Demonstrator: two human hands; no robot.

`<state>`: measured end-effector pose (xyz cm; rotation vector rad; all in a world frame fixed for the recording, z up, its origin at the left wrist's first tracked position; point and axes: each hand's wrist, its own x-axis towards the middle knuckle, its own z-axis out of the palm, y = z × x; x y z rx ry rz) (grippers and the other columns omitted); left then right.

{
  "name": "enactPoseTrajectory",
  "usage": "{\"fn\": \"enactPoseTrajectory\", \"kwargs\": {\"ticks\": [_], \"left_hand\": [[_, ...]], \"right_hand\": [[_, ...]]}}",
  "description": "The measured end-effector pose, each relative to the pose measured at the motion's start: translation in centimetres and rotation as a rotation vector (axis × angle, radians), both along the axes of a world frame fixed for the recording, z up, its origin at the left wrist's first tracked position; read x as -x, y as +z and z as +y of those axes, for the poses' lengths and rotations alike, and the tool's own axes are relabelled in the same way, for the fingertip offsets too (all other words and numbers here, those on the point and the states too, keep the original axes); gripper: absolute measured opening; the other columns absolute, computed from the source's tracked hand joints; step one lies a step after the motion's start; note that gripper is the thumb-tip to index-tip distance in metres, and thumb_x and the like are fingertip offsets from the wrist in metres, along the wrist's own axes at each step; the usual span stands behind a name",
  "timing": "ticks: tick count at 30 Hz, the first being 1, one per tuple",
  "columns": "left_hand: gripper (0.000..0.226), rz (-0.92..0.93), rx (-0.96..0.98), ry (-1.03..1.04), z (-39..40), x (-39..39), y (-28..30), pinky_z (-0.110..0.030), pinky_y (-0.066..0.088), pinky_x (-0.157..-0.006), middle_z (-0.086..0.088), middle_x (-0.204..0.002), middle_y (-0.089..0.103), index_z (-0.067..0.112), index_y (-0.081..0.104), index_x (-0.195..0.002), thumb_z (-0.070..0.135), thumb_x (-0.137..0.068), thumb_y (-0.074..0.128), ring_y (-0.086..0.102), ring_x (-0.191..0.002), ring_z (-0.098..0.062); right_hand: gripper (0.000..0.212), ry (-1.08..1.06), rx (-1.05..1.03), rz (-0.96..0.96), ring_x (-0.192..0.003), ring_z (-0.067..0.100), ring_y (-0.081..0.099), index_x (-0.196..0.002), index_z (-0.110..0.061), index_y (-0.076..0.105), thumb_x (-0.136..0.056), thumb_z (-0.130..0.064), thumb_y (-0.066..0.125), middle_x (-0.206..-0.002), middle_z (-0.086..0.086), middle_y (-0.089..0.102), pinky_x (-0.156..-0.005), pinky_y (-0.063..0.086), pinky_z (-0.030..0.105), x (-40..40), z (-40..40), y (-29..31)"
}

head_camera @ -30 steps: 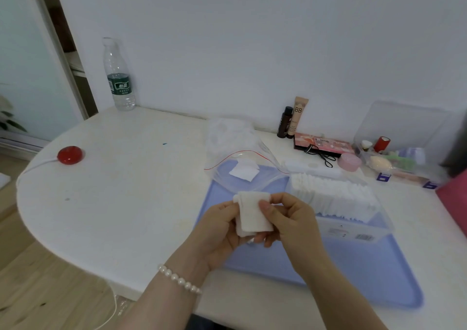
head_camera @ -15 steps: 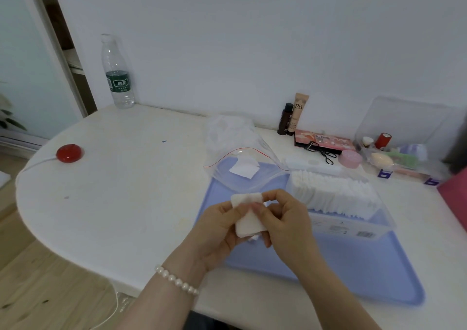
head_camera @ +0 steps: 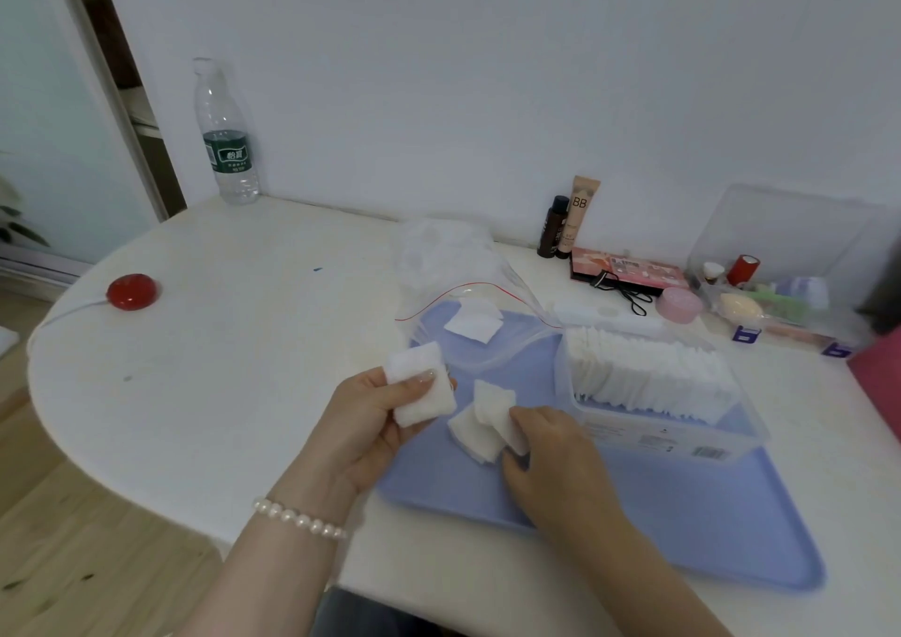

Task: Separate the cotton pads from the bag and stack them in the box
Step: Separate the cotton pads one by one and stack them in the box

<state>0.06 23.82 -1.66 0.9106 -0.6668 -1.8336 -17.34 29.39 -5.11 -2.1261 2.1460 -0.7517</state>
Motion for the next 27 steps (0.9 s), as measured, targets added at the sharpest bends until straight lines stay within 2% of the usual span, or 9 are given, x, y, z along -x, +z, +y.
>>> {"fn": "enactPoseTrajectory", "kwargs": {"ticks": [4, 7, 9, 10, 12, 15, 17, 20, 27], "left_hand": [[0.014, 0.003, -0.01, -0.022, 0.4, 0.7, -0.3, -0.03, 0.058, -0.068, -0.015, -0.081, 0.072, -0.004, 0.065, -0.091, -0.006, -0.081, 0.055, 0.071, -0.071, -0.02], [0.015, 0.014, -0.017, -0.02, 0.5, 1.0, -0.5, -0.031, 0.057, -0.069, -0.014, -0.083, 0.072, -0.004, 0.065, -0.091, -0.006, -0.081, 0.055, 0.071, -0.072, -0.02], [0.015, 0.013, -0.014, -0.015, 0.5, 1.1, -0.6, -0.03, 0.057, -0.069, -0.014, -0.085, 0.073, -0.003, 0.066, -0.092, -0.005, -0.081, 0.056, 0.071, -0.074, -0.02], [0.016, 0.013, -0.014, -0.015, 0.5, 1.2, -0.7, -0.03, 0.057, -0.068, -0.014, -0.085, 0.072, -0.002, 0.066, -0.093, -0.005, -0.081, 0.056, 0.07, -0.074, -0.02], [0.016, 0.004, -0.013, -0.029, 0.6, 1.6, -0.8, -0.029, 0.059, -0.065, -0.015, -0.086, 0.072, -0.005, 0.065, -0.096, -0.005, -0.083, 0.055, 0.071, -0.074, -0.02], [0.018, 0.01, -0.001, -0.072, 1.1, 2.7, -0.7, -0.029, 0.059, -0.064, -0.018, -0.093, 0.071, -0.006, 0.065, -0.098, -0.001, -0.085, 0.055, 0.071, -0.076, -0.021], [0.024, 0.042, 0.021, -0.089, 1.6, 3.5, -0.6, -0.031, 0.059, -0.064, -0.017, -0.093, 0.071, -0.006, 0.064, -0.101, 0.007, -0.081, 0.057, 0.071, -0.076, -0.021], [0.036, 0.082, 0.039, -0.08, 2.4, 4.4, -0.4, -0.029, 0.058, -0.061, -0.016, -0.089, 0.072, -0.004, 0.064, -0.102, 0.017, -0.073, 0.057, 0.07, -0.071, -0.02], [0.032, 0.055, -0.02, -0.003, 2.7, 5.1, -0.7, -0.029, 0.05, -0.049, -0.037, -0.113, 0.056, -0.014, 0.055, -0.115, 0.008, -0.095, 0.045, 0.057, -0.08, -0.032]], "right_hand": [[0.012, -0.035, 0.072, -0.054, -0.06, 0.034, 0.055, -0.074, -0.002, 0.058, -0.071, 0.006, 0.049, -0.066, 0.016, 0.059, -0.05, 0.038, 0.038, 0.0, -0.4, 0.1], [0.015, -0.05, 0.105, -0.161, -0.066, 0.027, 0.053, -0.077, -0.004, 0.06, -0.088, -0.008, 0.051, -0.07, 0.011, 0.06, -0.059, 0.039, 0.036, 0.6, -0.2, 0.4], [0.016, -0.062, 0.255, -0.276, -0.062, 0.009, 0.048, -0.075, -0.01, 0.063, -0.086, -0.016, 0.053, -0.065, 0.0, 0.057, -0.057, 0.038, 0.018, 0.3, 0.6, 1.7], [0.014, -0.084, 0.347, -0.39, -0.062, 0.009, 0.051, -0.075, -0.013, 0.064, -0.086, -0.018, 0.056, -0.062, -0.003, 0.058, -0.057, 0.039, 0.011, 0.0, 1.1, 2.7], [0.01, -0.084, 0.381, -0.854, -0.059, 0.008, 0.059, -0.073, -0.011, 0.065, -0.083, -0.01, 0.065, -0.058, 0.0, 0.064, -0.056, 0.045, 0.009, -0.6, 2.1, 5.3], [0.007, 0.053, 0.059, -1.623, -0.055, 0.015, 0.064, -0.075, -0.003, 0.063, -0.068, -0.006, 0.064, -0.062, 0.007, 0.067, -0.049, 0.051, 0.021, -1.2, 2.3, 8.3], [0.008, 0.021, -0.044, -1.822, -0.052, 0.013, 0.063, -0.072, -0.004, 0.06, -0.065, -0.006, 0.063, -0.063, 0.007, 0.066, -0.046, 0.05, 0.02, -1.5, 2.1, 8.6], [0.009, -0.108, -0.073, -1.851, -0.047, 0.011, 0.061, -0.066, -0.006, 0.058, -0.07, -0.004, 0.065, -0.058, 0.007, 0.065, -0.041, 0.047, 0.018, -2.6, 2.0, 7.5], [0.022, -0.309, -0.031, -1.618, -0.031, 0.014, 0.043, -0.067, -0.004, 0.053, -0.074, -0.009, 0.074, -0.044, 0.01, 0.053, -0.035, 0.033, 0.018, -4.1, 1.6, 5.3]]}}
